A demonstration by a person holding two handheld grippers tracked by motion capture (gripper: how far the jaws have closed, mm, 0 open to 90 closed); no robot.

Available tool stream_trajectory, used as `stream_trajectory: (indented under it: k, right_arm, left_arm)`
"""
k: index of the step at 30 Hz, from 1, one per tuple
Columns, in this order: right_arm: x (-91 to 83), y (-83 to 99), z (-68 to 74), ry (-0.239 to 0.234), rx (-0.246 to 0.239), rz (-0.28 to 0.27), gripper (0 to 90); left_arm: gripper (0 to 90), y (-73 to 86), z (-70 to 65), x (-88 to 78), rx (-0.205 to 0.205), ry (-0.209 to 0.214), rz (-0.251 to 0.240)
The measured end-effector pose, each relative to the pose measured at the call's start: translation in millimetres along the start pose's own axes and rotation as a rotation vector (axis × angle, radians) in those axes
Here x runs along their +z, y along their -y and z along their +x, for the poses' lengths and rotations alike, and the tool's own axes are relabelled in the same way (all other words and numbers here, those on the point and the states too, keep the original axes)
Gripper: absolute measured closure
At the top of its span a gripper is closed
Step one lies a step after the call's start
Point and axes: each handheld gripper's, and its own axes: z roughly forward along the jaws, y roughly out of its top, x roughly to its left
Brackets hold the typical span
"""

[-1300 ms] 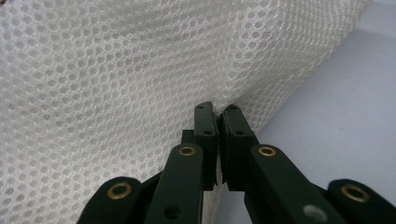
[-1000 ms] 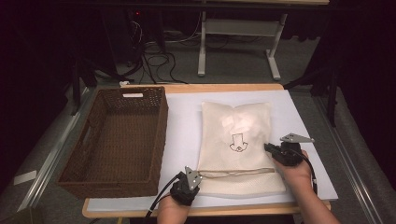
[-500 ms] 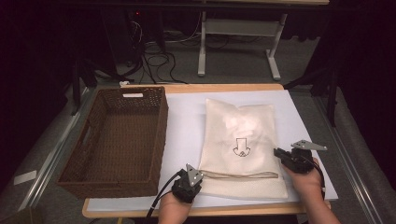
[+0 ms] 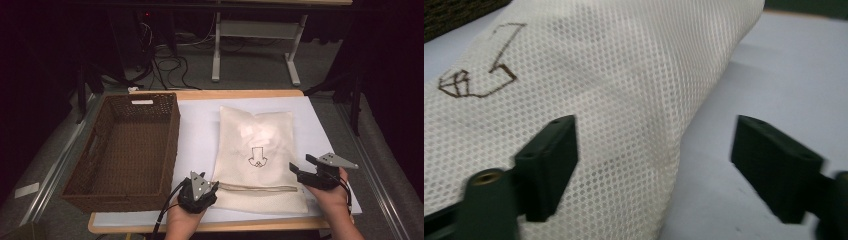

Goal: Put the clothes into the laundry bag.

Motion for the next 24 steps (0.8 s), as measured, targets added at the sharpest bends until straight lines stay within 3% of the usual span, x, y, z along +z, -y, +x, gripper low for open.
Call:
stream_trajectory:
  k: [2,3,4,5,8,12,24]
  right_arm:
    - [-3.4,-1.8,2.6,0.009,-0.016,-0.007,11.6]
    - [-11.6,-4.7,6.7,0.021,-0.035,-0.023,1.6]
    - [-11.6,-4.7,6.7,0.021,-0.035,-0.023,1.6]
    - [-20.1,-6.2,7.8,0.018,-0.042,-0.026,0.5]
    - [-34.9,-5.8,10.7,0.018,-0.041,-0.051,0.5]
    - [-62.7,1.2,15.9,0.015,-0.068,-0.104,0.4]
    - [-64.8,2.2,15.9,0.011,-0.055,-0.108,0.5]
  left_arm:
    - [19.7,-3.0,0.2,-1.9,0.003,-0.019,-0.022]
    - [11.7,-5.9,0.7,-2.9,0.000,-0.031,-0.031]
    - [11.7,-8.6,0.9,-3.1,0.000,-0.044,-0.019]
    - [2.9,-10.4,1.1,-2.8,0.001,-0.041,0.000]
    - [0.2,-11.3,1.1,-7.5,-0.007,0.043,0.016]
    - [0.2,-13.0,-1.4,-21.6,-0.005,0.088,-0.032]
    - [0.2,-12.0,4.9,-21.3,-0.019,0.061,-0.024]
